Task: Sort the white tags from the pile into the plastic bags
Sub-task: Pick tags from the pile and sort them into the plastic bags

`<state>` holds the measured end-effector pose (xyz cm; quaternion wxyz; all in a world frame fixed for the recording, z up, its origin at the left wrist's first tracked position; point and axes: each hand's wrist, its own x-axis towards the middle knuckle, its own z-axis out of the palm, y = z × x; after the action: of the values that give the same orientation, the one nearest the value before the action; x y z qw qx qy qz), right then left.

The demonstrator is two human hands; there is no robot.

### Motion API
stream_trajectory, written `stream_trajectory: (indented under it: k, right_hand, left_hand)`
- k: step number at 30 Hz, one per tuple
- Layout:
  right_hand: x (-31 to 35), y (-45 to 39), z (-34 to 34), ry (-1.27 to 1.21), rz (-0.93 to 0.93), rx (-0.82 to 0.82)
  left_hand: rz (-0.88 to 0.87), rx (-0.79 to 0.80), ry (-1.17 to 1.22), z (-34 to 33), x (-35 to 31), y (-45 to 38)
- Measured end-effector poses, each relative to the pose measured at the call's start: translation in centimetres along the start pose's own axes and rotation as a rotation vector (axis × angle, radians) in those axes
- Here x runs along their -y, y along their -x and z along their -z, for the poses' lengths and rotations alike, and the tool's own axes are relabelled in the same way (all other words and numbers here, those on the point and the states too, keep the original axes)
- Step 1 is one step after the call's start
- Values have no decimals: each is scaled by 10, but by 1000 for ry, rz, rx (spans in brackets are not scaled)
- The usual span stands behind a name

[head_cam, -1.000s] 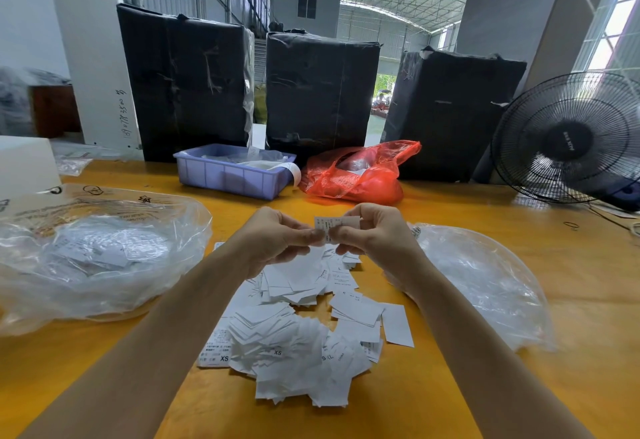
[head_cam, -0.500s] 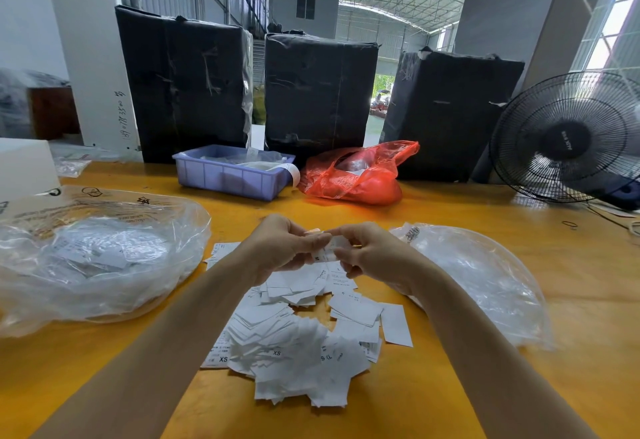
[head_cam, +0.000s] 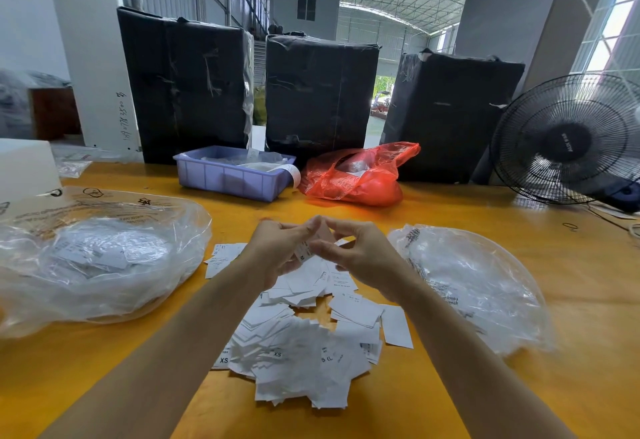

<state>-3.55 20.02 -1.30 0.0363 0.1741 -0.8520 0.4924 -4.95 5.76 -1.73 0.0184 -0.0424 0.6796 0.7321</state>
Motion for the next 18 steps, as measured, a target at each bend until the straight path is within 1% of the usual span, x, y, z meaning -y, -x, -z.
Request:
stream_trajectory:
  k: [3,8,11,15,18]
  right_hand:
    - [-1,0,-2,-92,-17,-9]
    - [-1,0,-4,-201,-55,91]
    - [-1,0,-1,-170,-62,41]
    - [-2,0,3,-150,-21,-95]
    - [-1,0,2,-126,2,-87]
  left_hand:
    - [37,29,53,-1,3,0]
    - [71,90,71,-6,7,2]
    - [89,85,57,-2,5,2]
    - [98,72,10,2,2,1]
    - [93,38,0,3,2,-1]
